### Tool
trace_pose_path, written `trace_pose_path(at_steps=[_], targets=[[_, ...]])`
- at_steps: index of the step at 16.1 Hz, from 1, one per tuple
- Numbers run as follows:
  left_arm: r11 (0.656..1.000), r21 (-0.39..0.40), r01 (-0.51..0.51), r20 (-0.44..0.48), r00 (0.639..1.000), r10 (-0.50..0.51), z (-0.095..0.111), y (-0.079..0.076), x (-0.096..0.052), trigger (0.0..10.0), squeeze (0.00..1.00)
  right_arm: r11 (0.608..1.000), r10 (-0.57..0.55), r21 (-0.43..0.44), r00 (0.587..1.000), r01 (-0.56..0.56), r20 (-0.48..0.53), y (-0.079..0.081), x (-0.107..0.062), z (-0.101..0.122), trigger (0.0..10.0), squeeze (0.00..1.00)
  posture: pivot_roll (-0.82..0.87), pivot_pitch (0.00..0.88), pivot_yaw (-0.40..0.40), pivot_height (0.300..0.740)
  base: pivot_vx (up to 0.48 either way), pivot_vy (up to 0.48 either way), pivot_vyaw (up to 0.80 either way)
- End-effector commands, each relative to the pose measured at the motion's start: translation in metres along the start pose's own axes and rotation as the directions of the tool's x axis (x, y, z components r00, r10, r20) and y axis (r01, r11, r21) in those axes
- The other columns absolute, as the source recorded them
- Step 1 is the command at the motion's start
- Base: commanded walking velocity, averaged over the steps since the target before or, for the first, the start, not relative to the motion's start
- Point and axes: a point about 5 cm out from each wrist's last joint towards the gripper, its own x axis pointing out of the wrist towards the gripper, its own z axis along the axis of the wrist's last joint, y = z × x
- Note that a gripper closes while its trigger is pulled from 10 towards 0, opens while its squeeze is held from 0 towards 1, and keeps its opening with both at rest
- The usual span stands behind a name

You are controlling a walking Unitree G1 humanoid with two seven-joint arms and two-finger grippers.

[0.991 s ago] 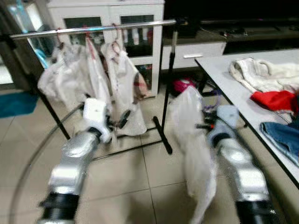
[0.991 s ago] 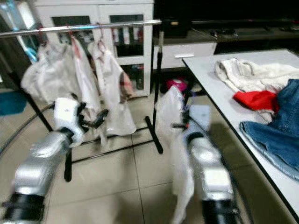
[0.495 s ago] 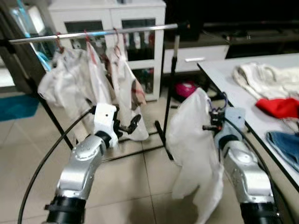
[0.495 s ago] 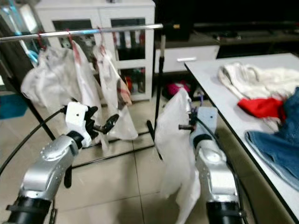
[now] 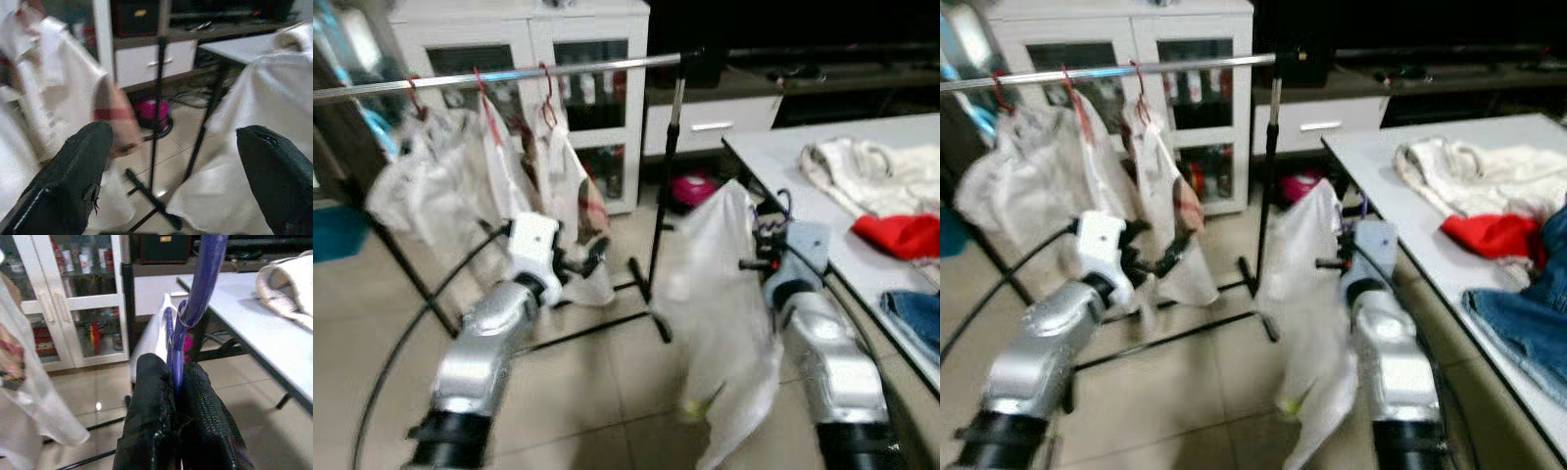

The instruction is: Hang hanger

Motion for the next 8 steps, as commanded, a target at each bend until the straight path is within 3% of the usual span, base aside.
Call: trace_pose_path(at_steps=[1, 8], targets=[[1.0, -0.001, 0.007, 0.019, 1.0, -0.007, 0.0046, -0.0025, 0.0024, 10.0, 0.62, 1.0, -0.012, -0.01, 0.999, 0.012, 0.031, -0.0046, -0.0002, 0.0077, 10.0, 0.0, -0.05, 0.0, -0.011, 0.74, 0.33, 0.0, 0.0], [1.0, 0.001, 0.008, 0.019, 1.0, -0.008, 0.0051, -0.0016, 0.0026, 10.0, 0.61, 1.0, -0.015, -0.006, 0.999, 0.016, 0.032, -0.0042, -0.0001, 0.0076, 10.0, 0.0, -0.05, 0.0, -0.005, 0.74, 0.335, 0.0, 0.0]])
